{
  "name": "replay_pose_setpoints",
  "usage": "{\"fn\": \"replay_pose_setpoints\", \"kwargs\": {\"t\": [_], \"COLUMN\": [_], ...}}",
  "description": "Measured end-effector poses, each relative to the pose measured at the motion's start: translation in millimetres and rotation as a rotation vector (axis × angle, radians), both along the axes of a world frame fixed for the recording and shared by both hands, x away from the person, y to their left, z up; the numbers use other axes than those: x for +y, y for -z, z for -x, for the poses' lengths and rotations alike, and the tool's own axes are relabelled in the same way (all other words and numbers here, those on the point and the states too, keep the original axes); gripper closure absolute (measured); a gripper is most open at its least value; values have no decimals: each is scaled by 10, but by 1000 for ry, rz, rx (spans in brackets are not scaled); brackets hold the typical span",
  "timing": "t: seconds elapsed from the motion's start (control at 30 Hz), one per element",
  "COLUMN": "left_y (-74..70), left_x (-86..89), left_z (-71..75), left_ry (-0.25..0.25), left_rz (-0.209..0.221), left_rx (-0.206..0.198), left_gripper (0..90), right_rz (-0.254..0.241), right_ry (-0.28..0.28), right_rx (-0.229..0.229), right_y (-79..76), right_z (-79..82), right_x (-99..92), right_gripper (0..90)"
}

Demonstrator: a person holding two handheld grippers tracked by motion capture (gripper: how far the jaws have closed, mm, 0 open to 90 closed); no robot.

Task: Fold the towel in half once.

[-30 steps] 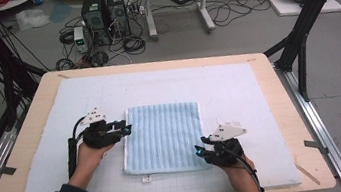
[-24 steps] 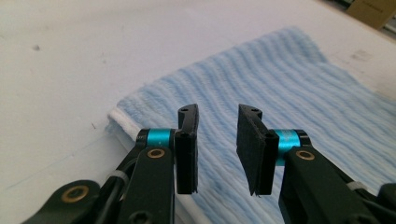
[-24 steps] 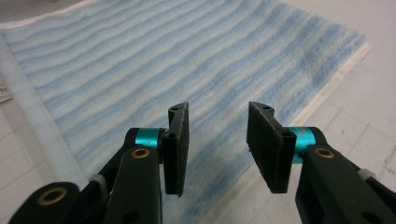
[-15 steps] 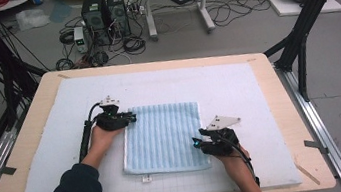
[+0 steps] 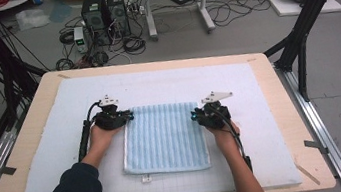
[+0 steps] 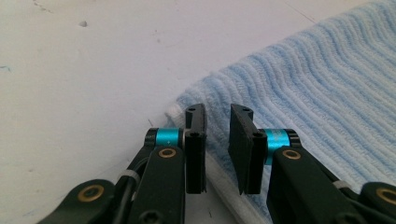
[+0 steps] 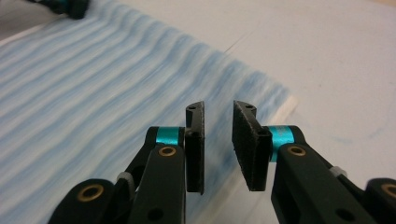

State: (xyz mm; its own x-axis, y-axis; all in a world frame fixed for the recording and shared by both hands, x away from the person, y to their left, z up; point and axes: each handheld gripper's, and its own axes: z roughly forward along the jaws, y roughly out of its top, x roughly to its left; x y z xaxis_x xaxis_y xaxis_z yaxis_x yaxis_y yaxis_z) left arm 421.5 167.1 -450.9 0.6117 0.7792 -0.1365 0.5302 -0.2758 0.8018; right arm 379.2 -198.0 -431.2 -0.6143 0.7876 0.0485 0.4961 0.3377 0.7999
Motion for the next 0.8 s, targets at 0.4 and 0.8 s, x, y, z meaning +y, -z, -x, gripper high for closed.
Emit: {"fn": "replay_pose_setpoints", "kwargs": {"t": [0.4, 0.8], "left_y": [7, -216], "left_x": [12, 244], "left_z": [-4, 245], "left_ry": [-6, 109], "left_rz": [13, 261], "left_rx": [7, -100], "left_gripper": [764, 480], "right_rz": [56, -20], "right_ry": [137, 117], "right_rx": [57, -37], "right_y": [151, -93], "right_z": [-372, 78], "right_x": [-72, -427], "right_gripper": [720, 475]}}
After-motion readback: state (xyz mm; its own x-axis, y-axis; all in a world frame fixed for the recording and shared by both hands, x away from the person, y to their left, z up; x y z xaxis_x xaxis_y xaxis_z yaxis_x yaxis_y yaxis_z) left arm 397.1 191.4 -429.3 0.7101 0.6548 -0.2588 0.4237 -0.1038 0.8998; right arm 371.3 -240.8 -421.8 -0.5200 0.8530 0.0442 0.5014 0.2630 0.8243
